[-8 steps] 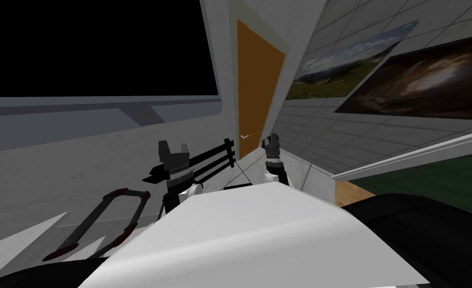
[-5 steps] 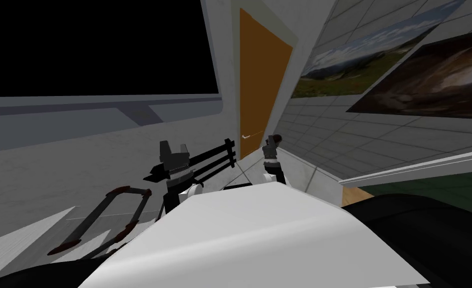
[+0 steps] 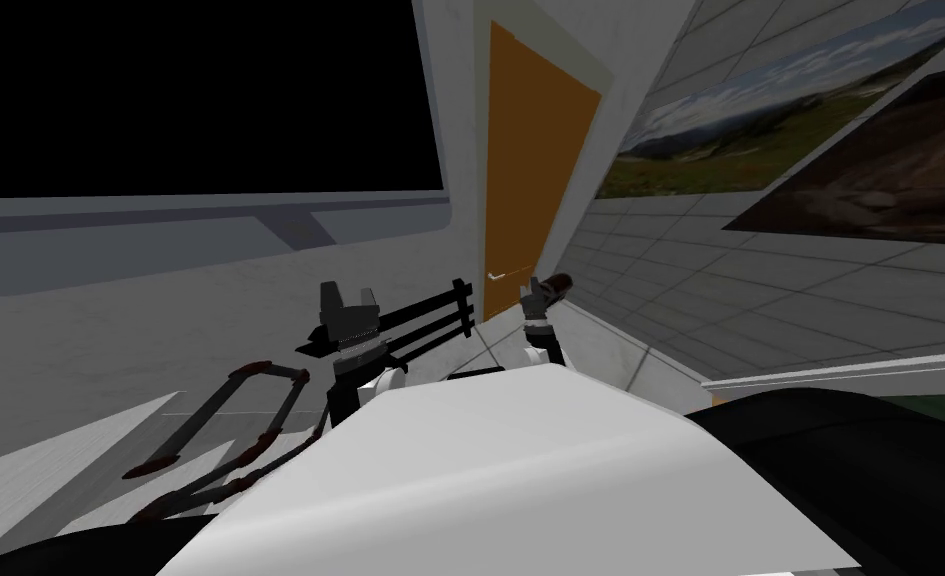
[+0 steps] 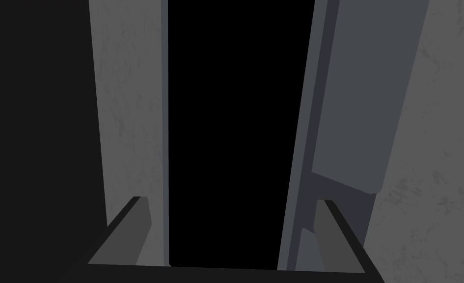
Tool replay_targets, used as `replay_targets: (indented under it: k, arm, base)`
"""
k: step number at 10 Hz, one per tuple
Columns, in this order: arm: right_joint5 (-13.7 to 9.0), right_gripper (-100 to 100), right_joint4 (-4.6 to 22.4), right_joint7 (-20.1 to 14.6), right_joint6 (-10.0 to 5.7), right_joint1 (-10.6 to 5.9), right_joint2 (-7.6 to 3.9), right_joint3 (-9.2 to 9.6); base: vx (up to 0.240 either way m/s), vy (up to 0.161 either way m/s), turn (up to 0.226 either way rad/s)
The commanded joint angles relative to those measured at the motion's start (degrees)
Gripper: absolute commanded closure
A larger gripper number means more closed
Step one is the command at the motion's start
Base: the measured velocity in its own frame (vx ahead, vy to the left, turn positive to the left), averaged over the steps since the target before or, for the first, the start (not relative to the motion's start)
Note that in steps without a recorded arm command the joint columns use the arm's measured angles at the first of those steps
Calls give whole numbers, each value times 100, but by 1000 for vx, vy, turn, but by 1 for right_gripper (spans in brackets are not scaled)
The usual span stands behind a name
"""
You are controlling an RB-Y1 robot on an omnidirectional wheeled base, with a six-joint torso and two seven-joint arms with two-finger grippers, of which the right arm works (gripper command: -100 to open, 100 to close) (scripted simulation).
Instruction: Pull the door open
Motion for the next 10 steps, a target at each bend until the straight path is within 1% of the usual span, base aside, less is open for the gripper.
replay_targets:
  k: [1,2,3,4,5,6,7,8,9,10]
  arm:
    - [-85,-100,271,-3,-63,-81,-54,40]
    - [-176,-100,456,-17,-117,-158,-118,66]
    - [-176,-100,505,-17,-117,-158,-118,66]
    - [-267,-100,704,-31,-172,-236,-182,92]
    - [-363,-100,915,-46,-229,-317,-248,119]
    - [-363,-100,986,-46,-229,-317,-248,119]
    - [-463,-100,1209,-61,-290,-403,-316,147]
    - [-463,-100,1244,-61,-290,-403,-316,147]
    - [-564,-100,1434,-77,-350,-488,-384,176]
    - [-564,-100,1502,-77,-350,-488,-384,176]
  base:
    - [37,-52,93]
    - [61,-70,160]
    - [48,-56,76]
    - [37,-55,98]
    - [57,-87,195]
    - [47,-66,85]
    - [51,-56,136]
    - [34,-54,67]
    - [27,-59,84]
    - [30,-49,86]
